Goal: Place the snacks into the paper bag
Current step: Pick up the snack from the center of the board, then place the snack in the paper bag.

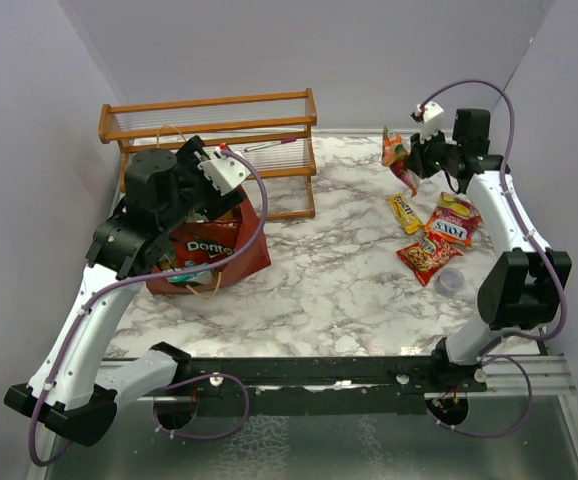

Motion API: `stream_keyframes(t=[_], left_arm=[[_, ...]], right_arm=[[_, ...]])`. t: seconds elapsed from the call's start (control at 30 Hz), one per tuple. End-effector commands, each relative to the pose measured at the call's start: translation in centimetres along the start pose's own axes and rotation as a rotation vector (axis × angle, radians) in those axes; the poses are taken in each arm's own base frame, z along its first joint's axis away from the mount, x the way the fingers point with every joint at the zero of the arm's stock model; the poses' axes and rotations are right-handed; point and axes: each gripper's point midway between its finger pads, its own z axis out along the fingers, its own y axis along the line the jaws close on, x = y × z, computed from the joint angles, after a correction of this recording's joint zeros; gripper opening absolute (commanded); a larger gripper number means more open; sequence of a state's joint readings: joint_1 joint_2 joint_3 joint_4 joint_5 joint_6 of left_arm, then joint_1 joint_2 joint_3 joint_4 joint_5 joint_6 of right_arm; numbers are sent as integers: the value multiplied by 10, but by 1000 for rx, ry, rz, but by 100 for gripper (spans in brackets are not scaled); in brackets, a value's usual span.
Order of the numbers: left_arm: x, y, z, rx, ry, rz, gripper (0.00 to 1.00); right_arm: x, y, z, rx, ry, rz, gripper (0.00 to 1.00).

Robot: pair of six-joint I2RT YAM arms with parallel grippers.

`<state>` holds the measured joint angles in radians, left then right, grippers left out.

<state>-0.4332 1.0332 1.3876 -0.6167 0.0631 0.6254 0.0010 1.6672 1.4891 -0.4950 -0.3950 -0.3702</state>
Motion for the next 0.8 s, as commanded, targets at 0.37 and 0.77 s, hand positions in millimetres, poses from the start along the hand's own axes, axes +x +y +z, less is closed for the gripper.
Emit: stream_keyframes(t=[0.37,0.77], left_arm=[[-59,-49,2,339,-266,15,73],[-69,-97,-8,619,-403,162,68]], right_arm=[[-52,142,-103,-582,-280,-29,1],[-40,245,-154,-895,-310,-202,1]])
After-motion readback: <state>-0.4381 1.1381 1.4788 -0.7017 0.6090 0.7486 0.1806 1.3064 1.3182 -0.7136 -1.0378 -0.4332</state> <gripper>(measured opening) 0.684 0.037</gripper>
